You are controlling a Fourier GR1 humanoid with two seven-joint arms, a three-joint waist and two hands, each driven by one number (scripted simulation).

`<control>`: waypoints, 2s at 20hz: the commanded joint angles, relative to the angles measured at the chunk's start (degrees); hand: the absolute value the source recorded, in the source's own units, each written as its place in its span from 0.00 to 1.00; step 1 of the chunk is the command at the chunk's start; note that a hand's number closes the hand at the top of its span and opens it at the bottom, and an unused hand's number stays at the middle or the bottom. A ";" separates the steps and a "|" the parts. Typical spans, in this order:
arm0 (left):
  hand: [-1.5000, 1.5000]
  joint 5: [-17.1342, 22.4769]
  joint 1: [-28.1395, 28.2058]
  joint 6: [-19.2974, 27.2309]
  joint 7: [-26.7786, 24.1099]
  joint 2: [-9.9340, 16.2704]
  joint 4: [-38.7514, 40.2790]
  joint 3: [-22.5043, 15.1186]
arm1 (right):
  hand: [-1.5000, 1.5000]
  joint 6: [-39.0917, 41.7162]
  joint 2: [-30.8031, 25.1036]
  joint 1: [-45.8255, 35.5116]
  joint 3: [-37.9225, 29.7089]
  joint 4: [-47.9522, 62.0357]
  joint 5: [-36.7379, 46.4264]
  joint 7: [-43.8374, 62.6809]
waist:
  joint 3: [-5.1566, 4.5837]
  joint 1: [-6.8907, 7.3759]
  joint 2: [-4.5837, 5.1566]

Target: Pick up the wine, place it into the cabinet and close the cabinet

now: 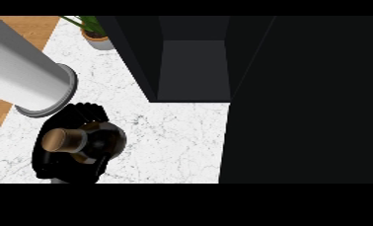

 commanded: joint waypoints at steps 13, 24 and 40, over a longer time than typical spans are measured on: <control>1.00 -3.46 -9.48 24.50 17.95 -2.31 -13.87 -24.23 | 0.00 2.34 0.76 4.83 -1.49 -3.25 -5.53 -3.26 | 0.01 -0.40 0.07; 1.00 -2.98 -27.85 41.88 19.06 -2.32 -0.55 -30.62 | 0.00 2.85 -0.47 5.11 -4.23 -6.17 -8.48 0.11 | -0.01 -0.88 0.15; 1.00 0.44 -34.95 47.97 12.10 -2.32 11.89 -31.05 | 0.00 2.60 -1.43 -0.01 -5.52 -4.54 -8.33 1.86 | -0.03 -0.76 0.22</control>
